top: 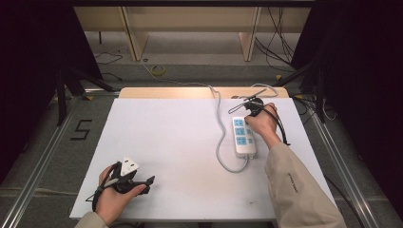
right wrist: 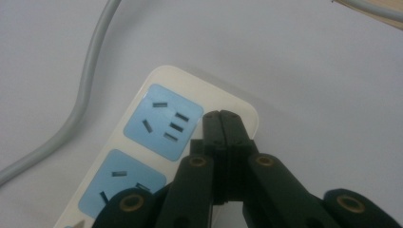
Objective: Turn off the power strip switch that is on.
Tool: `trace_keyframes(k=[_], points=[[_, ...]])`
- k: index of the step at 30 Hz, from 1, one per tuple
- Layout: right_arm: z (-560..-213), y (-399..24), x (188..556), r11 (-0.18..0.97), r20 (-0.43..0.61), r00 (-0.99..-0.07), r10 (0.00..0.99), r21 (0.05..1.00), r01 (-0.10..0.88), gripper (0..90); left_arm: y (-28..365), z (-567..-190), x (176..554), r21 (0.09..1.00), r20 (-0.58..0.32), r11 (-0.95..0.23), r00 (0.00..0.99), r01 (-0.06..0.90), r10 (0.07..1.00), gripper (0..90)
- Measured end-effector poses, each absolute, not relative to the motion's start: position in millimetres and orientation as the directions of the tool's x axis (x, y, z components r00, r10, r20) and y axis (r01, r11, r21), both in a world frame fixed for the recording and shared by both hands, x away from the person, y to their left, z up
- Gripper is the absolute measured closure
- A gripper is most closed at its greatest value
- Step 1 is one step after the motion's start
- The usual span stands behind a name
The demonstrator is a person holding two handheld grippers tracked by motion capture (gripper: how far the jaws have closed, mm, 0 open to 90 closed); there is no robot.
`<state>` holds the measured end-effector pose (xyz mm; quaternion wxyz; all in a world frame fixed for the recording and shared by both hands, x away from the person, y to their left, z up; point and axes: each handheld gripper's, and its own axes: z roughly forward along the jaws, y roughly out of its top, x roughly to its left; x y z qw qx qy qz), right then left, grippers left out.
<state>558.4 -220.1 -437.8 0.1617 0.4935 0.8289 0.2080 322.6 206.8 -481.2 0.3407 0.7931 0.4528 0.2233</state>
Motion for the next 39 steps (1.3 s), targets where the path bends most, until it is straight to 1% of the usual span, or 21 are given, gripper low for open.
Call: trace_keyframes(k=[9, 22, 27, 30, 39], points=[[-438.2, -221.0, 559.3, 0.408, -0.044, -0.45, 0.892, 0.505, 0.76, 90.0, 207.0, -480.9, 322.3, 0.74, 0.049, -0.362, 0.492, 0.567, 0.869, 16.7], [-438.2, -218.7, 559.5, 0.419, -0.059, -0.452, 0.89, 0.494, 0.762, 90.0, 207.0, -481.2, 322.4, 0.74, 0.049, -0.363, 0.492, 0.567, 0.869, 16.7], [-438.8, -218.8, 560.2, 0.411, -0.05, -0.446, 0.894, 0.489, 0.769, 90.0, 207.2, -481.2, 322.3, 0.74, 0.047, -0.361, 0.492, 0.567, 0.869, 16.7], [-438.9, -217.3, 559.1, 0.42, -0.063, -0.449, 0.891, 0.49, 0.764, 90.0, 207.1, -481.3, 322.4, 0.743, 0.045, -0.356, 0.489, 0.566, 0.871, 16.7], [-439.3, -218.4, 558.3, 0.413, -0.061, -0.445, 0.894, 0.5, 0.762, 90.0, 207.2, -481.5, 322.5, 0.742, 0.045, -0.357, 0.489, 0.567, 0.871, 16.7]])
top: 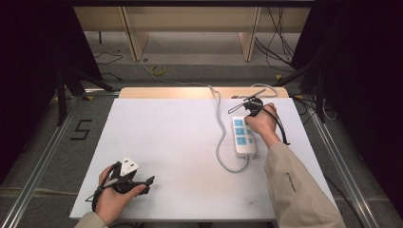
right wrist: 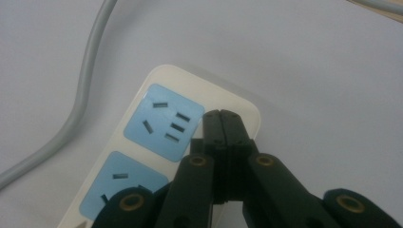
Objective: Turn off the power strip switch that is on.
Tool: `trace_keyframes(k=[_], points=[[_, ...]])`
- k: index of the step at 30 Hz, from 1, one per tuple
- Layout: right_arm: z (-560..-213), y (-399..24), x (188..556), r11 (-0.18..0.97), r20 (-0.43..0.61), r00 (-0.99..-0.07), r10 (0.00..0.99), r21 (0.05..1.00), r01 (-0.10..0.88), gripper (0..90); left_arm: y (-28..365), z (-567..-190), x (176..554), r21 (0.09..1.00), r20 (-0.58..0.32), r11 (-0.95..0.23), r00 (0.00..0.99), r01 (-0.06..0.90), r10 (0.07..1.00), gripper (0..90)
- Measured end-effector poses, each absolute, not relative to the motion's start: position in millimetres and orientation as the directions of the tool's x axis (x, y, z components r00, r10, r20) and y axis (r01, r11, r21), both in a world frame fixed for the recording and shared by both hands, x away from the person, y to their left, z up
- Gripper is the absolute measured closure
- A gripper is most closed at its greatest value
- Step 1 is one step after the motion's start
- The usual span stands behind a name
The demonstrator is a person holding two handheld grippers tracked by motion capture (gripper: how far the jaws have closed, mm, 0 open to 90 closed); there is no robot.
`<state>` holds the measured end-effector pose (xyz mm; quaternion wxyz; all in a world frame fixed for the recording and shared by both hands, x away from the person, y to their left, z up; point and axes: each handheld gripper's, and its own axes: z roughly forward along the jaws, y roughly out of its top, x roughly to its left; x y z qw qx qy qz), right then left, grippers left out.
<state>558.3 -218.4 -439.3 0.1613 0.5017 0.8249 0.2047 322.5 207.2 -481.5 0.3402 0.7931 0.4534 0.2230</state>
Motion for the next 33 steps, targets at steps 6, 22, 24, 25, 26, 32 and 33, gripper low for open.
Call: trace_keyframes(k=[6, 22, 24, 25, 26, 32, 33], points=[[-440, -219, 557, 0.411, -0.059, -0.446, 0.893, 0.508, 0.757, 90.0, 207, -481, 322, 0.742, 0.045, -0.357, 0.49, 0.567, 0.871, 16.7], [-437, -217, 552, 0.433, -0.072, -0.469, 0.88, 0.526, 0.732, 90.0, 207, -481, 322, 0.741, 0.046, -0.359, 0.49, 0.567, 0.87, 16.7], [-436, -217, 551, 0.433, -0.073, -0.471, 0.879, 0.535, 0.725, 90.0, 208, -481, 322, 0.74, 0.048, -0.361, 0.491, 0.568, 0.87, 16.7], [-436, -217, 550, 0.431, -0.072, -0.471, 0.879, 0.541, 0.722, 90.0, 208, -481, 322, 0.74, 0.047, -0.36, 0.49, 0.568, 0.87, 16.7], [-436, -217, 550, 0.431, -0.072, -0.471, 0.879, 0.541, 0.722, 90.0, 208, -481, 322, 0.74, 0.048, -0.36, 0.49, 0.568, 0.87, 16.7], [-431, -220, 545, 0.441, -0.083, -0.481, 0.873, 0.558, 0.703, 88.3, 208, -481, 322, 0.74, 0.047, -0.359, 0.489, 0.568, 0.871, 16.7], [-430, -221, 544, 0.441, -0.082, -0.482, 0.872, 0.558, 0.703, 87.8, 208, -481, 322, 0.741, 0.048, -0.359, 0.487, 0.568, 0.872, 16.7]])
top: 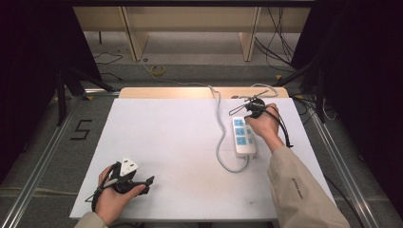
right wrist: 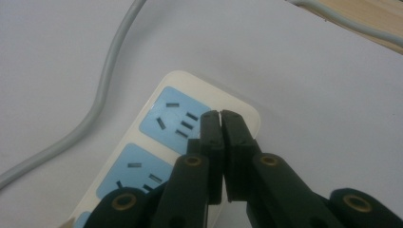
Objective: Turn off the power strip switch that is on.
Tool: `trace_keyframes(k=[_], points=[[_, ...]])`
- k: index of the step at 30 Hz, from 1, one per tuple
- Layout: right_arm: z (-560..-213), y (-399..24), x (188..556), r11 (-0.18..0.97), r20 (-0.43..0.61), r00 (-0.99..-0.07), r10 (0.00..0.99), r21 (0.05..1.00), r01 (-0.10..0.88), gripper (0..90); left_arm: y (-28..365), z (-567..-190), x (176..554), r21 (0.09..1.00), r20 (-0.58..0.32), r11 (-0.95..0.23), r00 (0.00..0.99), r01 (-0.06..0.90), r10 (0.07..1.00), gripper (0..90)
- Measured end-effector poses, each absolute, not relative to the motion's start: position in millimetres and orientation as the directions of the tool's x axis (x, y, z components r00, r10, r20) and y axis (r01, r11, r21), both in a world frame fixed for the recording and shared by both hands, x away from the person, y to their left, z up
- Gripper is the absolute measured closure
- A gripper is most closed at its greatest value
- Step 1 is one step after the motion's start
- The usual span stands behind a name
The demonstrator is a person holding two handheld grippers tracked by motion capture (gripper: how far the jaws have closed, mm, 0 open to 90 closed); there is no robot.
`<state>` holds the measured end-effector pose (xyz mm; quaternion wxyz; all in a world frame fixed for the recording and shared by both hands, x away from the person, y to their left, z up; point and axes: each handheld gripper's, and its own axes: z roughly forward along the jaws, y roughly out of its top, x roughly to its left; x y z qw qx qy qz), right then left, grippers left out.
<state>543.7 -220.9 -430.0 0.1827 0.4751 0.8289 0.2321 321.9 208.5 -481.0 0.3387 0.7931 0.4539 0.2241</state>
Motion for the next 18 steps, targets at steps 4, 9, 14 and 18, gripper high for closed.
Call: trace_keyframes(k=[4, 9, 14, 18], points=[[-430, -227, 535, 0.447, -0.073, -0.495, 0.866, 0.557, 0.7, 84.6, 209, -481, 321, 0.743, 0.045, -0.353, 0.484, 0.569, 0.874, 16.7], [-431, -234, 523, 0.431, -0.055, -0.494, 0.868, 0.578, 0.693, 81.2, 208, -481, 321, 0.74, 0.046, -0.356, 0.485, 0.57, 0.874, 16.7], [-431, -241, 514, 0.424, -0.05, -0.493, 0.868, 0.591, 0.686, 79.5, 208, -482, 321, 0.741, 0.045, -0.353, 0.482, 0.571, 0.875, 16.7], [-433, -245, 503, 0.42, -0.05, -0.493, 0.869, 0.602, 0.679, 77.2, 208, -482, 321, 0.739, 0.045, -0.354, 0.482, 0.573, 0.875, 16.7]])
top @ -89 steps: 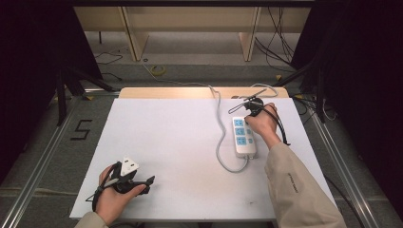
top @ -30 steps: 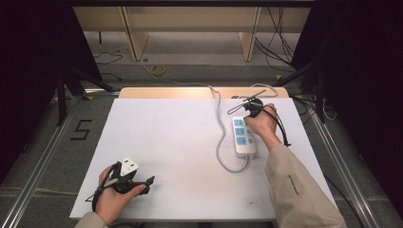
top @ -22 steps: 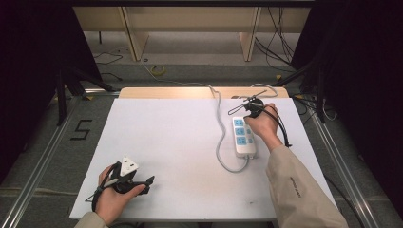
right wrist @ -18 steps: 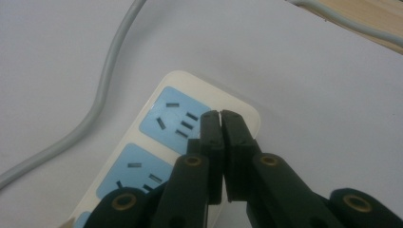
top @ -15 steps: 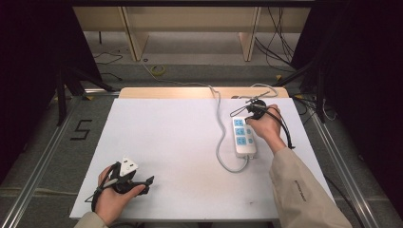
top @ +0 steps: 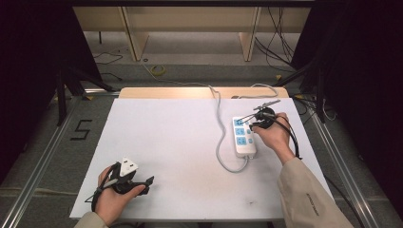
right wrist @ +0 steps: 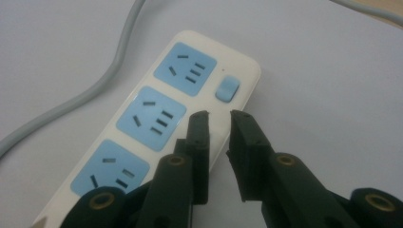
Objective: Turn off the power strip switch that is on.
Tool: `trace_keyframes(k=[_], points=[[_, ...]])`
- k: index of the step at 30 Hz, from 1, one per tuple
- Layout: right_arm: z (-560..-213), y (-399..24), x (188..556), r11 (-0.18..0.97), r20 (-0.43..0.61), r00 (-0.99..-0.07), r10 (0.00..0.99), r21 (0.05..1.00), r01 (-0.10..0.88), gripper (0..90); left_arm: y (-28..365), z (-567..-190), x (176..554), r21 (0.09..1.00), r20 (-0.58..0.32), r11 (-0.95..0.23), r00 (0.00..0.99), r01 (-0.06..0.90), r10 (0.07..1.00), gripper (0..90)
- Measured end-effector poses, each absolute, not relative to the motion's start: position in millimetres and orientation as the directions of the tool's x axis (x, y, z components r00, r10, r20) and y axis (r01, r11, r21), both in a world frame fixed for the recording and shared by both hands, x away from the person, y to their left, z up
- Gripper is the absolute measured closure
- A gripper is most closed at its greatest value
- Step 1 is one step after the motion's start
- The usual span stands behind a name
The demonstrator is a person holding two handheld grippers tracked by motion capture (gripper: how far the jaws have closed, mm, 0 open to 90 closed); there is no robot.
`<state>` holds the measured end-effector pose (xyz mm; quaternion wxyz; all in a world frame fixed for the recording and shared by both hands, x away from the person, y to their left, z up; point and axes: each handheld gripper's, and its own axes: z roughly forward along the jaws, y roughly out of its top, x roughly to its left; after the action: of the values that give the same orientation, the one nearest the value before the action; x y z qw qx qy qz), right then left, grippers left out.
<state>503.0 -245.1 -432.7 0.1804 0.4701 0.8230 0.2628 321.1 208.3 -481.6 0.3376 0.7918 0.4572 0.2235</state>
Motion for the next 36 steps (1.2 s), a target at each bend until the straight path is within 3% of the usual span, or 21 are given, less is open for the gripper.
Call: trace_keyframes(k=[20, 36], points=[[-436, -266, 454, 0.353, 0.016, -0.482, 0.876, 0.66, 0.663, 63.0, 209, -482, 321, 0.74, 0.044, -0.349, 0.477, 0.575, 0.878, 16.7], [-453, -278, 394, 0.334, 0.058, -0.521, 0.851, 0.707, 0.624, 54.4, 209, -482, 321, 0.739, 0.044, -0.349, 0.475, 0.576, 0.879, 16.7]])
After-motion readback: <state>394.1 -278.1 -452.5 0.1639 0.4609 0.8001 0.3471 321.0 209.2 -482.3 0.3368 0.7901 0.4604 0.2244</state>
